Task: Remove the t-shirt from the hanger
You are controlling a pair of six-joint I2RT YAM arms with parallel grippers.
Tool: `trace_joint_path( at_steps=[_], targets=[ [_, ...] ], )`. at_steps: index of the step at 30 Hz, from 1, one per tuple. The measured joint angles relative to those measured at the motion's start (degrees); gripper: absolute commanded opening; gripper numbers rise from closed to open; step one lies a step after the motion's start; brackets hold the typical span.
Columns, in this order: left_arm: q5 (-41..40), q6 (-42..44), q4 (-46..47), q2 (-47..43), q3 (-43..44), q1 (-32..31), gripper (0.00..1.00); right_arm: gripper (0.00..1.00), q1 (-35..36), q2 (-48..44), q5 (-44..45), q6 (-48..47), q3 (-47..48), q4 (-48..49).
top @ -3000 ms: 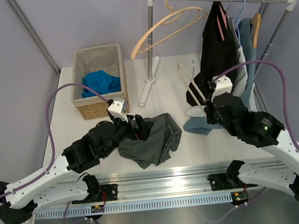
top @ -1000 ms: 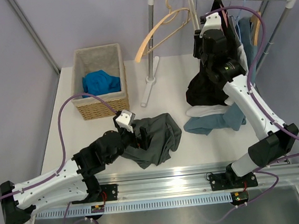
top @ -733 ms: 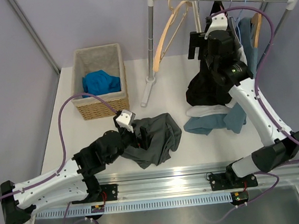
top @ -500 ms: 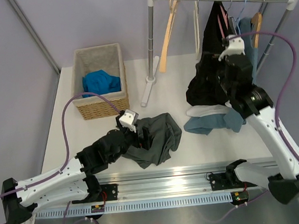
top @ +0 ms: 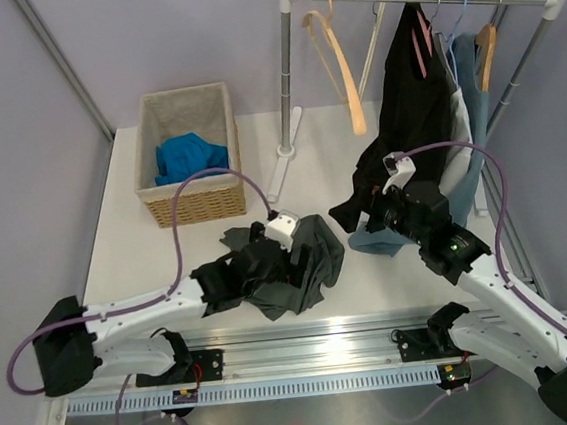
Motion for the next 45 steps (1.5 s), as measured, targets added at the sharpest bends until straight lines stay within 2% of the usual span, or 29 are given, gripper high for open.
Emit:
trace_joint_path(
  at_steps=[8, 17, 18, 20, 21, 22, 25, 29, 33, 37, 41, 45],
  targets=[
    [0.46, -2.58, -1.44, 18.23, 7.87, 0.11, 0.99, 1.00, 0.94, -8.81, 0.70, 0.28, -3.04, 6.78],
    [2.03, -6.80, -3.89, 28.35, 9.31, 1.70, 0.99, 0.99, 0.94, -12.22, 1.51, 0.33, -4.26, 9.31],
    [2.19, -7.52, -3.78, 29.49, 9.35, 1.86, 0.96, 0.99, 0.94, -12.00, 1.46, 0.35, -4.28, 9.29],
    [2.29, -8.04, -3.39, 31.08, 10.71, 2.14, 0.66, 0.99, 0.94, -11.80, 1.14, 0.37, -4.28, 9.27],
    [2.19, -8.20, -3.34, 31.67, 11.26, 2.23, 0.48, 0.99, 0.94, -11.89, 1.07, 0.37, -4.28, 9.27],
    [2.23, -8.28, -3.13, 32.02, 11.67, 2.29, 0.24, 0.99, 0.94, -12.13, 1.03, 0.37, -4.28, 9.27],
    [3.32, -8.74, -2.86, 31.61, 11.72, 2.54, 0.00, 1.00, 0.94, -13.44, 1.11, 0.37, -4.33, 9.27],
    [5.27, -9.60, -7.32, 25.44, 9.84, 2.36, 0.00, 0.99, 0.94, -15.28, 1.36, 0.37, -4.42, 9.29],
    [3.21, -9.55, -15.13, 12.11, 11.54, 2.08, 0.00, 0.99, 0.94, -16.17, 1.60, 0.48, -4.52, 9.33],
    [-3.26, -7.43, -20.26, 2.69, 21.11, 2.10, 0.00, 1.00, 0.94, -16.22, 1.68, 0.48, -4.94, 9.31],
    [-12.37, -3.02, -22.77, -0.85, 32.30, 3.45, 0.00, 0.99, 0.94, -16.22, 1.75, 0.48, -5.29, 9.31],
    [-18.10, 2.45, -23.17, -0.87, 39.23, 10.84, 0.00, 1.00, 0.94, -16.57, 2.03, 0.46, -5.44, 9.31]
  ],
)
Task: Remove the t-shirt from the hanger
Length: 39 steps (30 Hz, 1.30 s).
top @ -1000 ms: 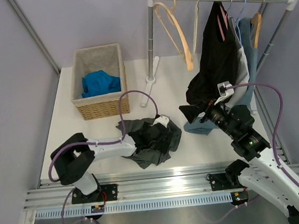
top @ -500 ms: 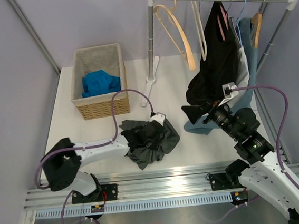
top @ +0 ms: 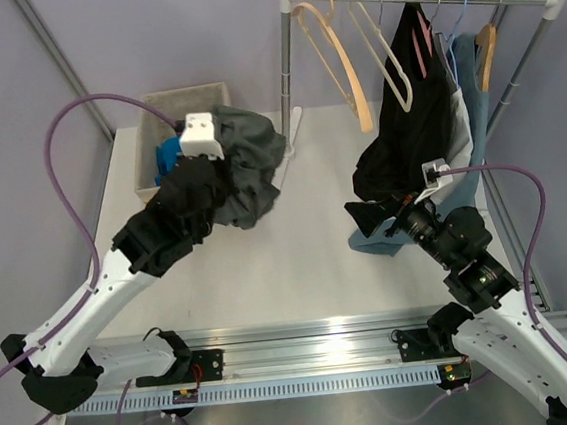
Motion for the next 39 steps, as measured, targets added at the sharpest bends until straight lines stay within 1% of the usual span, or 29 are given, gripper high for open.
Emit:
trace_joint_path(
  at_steps=[3, 6, 11, 17, 22, 25, 32, 39],
  targets=[
    [-0.48, 3.37, 0.26, 1.33, 3.04, 8.09, 0.00, 1.00, 0.00, -0.57, 0.22, 0.00, -0.09, 0.00],
    [0.59, 6.69, 0.81, 4.59, 7.85, 15.12, 0.00, 1.00, 0.00, -0.81, 0.22, -0.04, -0.13, 0.02],
    [4.48, 9.99, 3.39, 11.63, 18.38, 22.77, 0.00, 1.00, 0.00, -0.24, 0.17, -0.04, -0.13, 0.00],
    [9.09, 11.34, 6.99, 18.43, 25.53, 30.25, 0.00, 0.99, 0.00, -0.13, 0.00, -0.02, -0.13, 0.00],
    [13.73, 11.10, 9.40, 24.00, 26.40, 35.32, 0.00, 1.00, 0.00, -0.61, -0.09, 0.00, -0.13, 0.00],
    [16.61, 9.27, 9.79, 27.12, 26.12, 38.12, 0.00, 1.00, 0.00, -0.85, -0.48, 0.09, -0.13, 0.02],
    [18.56, 6.19, 13.14, 31.82, 20.48, 42.73, 0.00, 0.99, 0.00, -0.76, -2.03, 1.07, -0.13, 0.42],
    [22.29, 5.29, 13.62, 39.58, 16.33, 44.85, 0.00, 0.99, 0.00, -0.76, -2.03, 1.38, -0.13, 0.55]
  ],
)
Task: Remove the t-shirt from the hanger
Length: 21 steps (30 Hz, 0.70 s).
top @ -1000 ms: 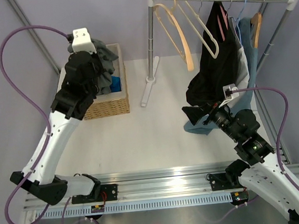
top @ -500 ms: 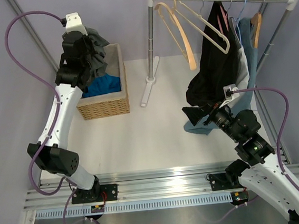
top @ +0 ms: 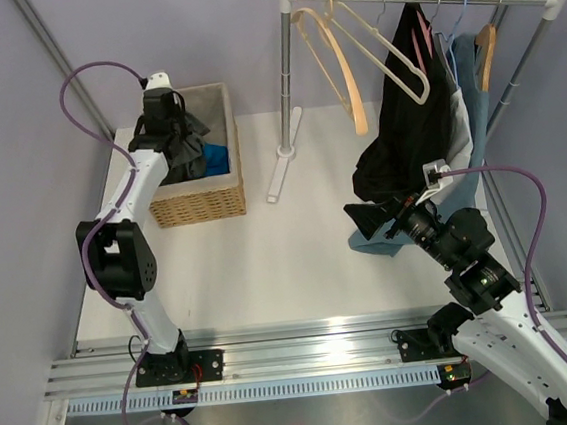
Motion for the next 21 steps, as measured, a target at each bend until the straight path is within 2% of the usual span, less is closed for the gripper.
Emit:
trace_joint_path(
  at_steps=[7, 10, 12, 13, 14, 20, 21],
  targets=[
    [7.13, 0.68, 0.81, 3.52, -1.88, 0.13, 0.00, 0.99, 0.00, -0.09, 0.00, 0.00, 0.00, 0.09],
    [9.44, 0.72, 1.88, 3.58, -1.88, 0.09, 0.06, 1.00, 0.00, -0.48, 0.02, -0.02, 0.00, 0.09],
    [10.32, 0.81, 2.51, 3.61, -1.88, 0.17, 0.19, 0.99, 0.00, -0.81, 0.02, -0.02, 0.00, 0.09],
    [10.60, 0.76, 2.71, 3.63, -1.92, 0.24, 0.30, 0.99, 0.00, -1.05, 0.02, -0.02, 0.00, 0.09],
    [10.84, 1.03, 2.93, 3.65, -2.05, 0.33, 0.53, 0.99, 0.00, -1.29, 0.02, -0.02, 0.00, 0.09],
    [12.55, -0.13, 2.97, 3.63, -3.28, 1.05, 0.82, 0.99, 0.00, -2.10, 0.07, -0.04, 0.00, 0.09],
    [12.87, -0.31, 2.86, 3.61, -3.30, 1.11, 0.90, 1.00, 0.00, -2.10, 0.07, -0.04, 0.00, 0.09]
  ],
)
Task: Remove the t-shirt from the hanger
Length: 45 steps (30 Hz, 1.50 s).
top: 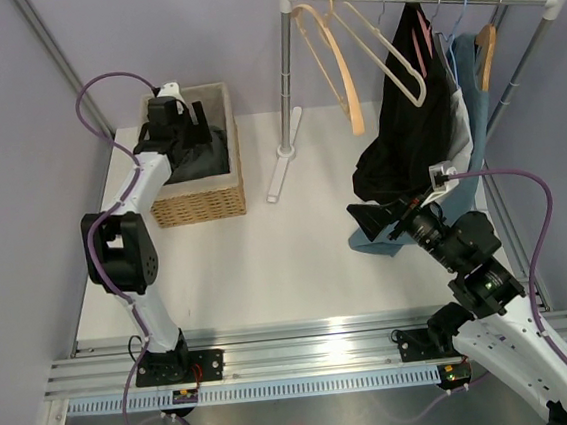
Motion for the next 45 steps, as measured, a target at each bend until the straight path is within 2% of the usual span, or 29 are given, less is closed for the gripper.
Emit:
trace_joint_path(
  at_steps=[2, 7, 14, 18, 22, 27, 32, 35, 41, 45],
  targets=[
    [0.57, -0.07, -0.61, -0.37, -0.02, 0.04, 0.98, 1.00, 0.00, 0.09, 0.00, 0.00, 0.00, 0.00],
    [2.19, -0.44, -4.24, -5.68, -0.33, 0.07, 0.99, 1.00, 0.00, 0.24, -0.02, 0.00, 0.00, 0.00],
    [8.72, -5.35, -4.00, -23.71, -3.08, 0.00, 0.99, 1.00, 0.00, 1.40, -0.70, 0.09, 0.04, 0.00],
    [12.85, -9.05, -0.24, -35.08, -8.68, -1.49, 0.99, 0.99, 0.00, 6.80, -3.10, 0.50, 1.51, -0.61],
    [13.66, -11.39, 2.89, -46.53, -19.37, -6.67, 0.99, 1.00, 0.02, 11.45, -4.04, 0.55, 2.34, -2.38],
    [8.00, -11.58, 3.58, -56.74, -32.04, -20.48, 0.99, 1.00, 0.04, 15.80, -2.34, -0.83, 5.86, -7.65],
    [3.52, -12.04, 5.51, -59.67, -42.66, -31.10, 0.99, 0.99, 0.04, 18.23, -1.68, -1.01, 8.09, -9.07],
    [3.06, -11.56, 5.90, -58.12, -46.12, -34.21, 0.99, 1.00, 0.04, 18.32, -2.05, -1.20, 8.09, -9.29],
    [7.41, -9.03, 14.03, -58.25, -54.49, -35.28, 0.99, 0.99, 0.07, 20.81, -5.27, -2.60, 8.09, -9.14],
    [9.73, -7.82, 17.07, -59.54, -56.11, -35.41, 0.99, 0.99, 0.07, 22.14, -6.14, -2.89, 8.00, -8.81]
  ],
)
